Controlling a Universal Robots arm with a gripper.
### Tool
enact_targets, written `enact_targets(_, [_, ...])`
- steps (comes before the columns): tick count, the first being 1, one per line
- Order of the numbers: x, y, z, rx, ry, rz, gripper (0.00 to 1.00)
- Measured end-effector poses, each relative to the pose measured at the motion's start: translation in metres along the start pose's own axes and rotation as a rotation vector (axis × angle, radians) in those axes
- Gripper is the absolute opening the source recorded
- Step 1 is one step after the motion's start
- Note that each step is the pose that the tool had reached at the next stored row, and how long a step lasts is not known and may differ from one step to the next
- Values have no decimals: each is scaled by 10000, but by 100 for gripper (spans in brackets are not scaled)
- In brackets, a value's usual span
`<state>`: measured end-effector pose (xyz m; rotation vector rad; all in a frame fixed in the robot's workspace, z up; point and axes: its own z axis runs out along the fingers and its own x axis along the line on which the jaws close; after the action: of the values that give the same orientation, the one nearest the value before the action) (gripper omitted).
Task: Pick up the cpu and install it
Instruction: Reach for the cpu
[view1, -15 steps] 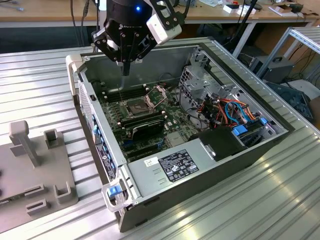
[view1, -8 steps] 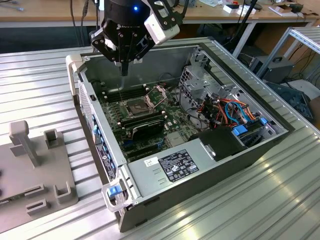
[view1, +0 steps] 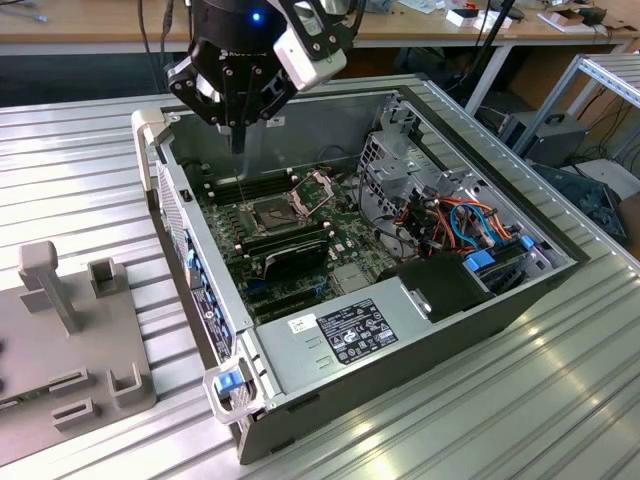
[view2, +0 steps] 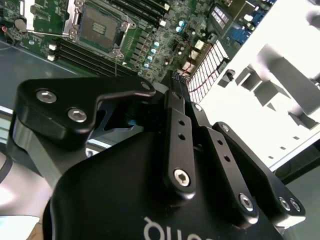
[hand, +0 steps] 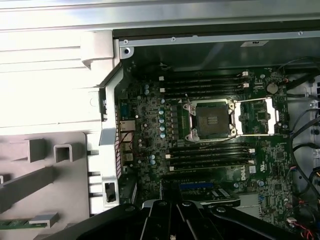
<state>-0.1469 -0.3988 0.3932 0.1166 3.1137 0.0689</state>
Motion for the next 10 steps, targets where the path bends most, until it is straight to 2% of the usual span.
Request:
enact_targets(4, [108, -8, -3, 0, 0, -1, 11])
enact_targets(10, [229, -17, -5, 1, 0, -1, 11])
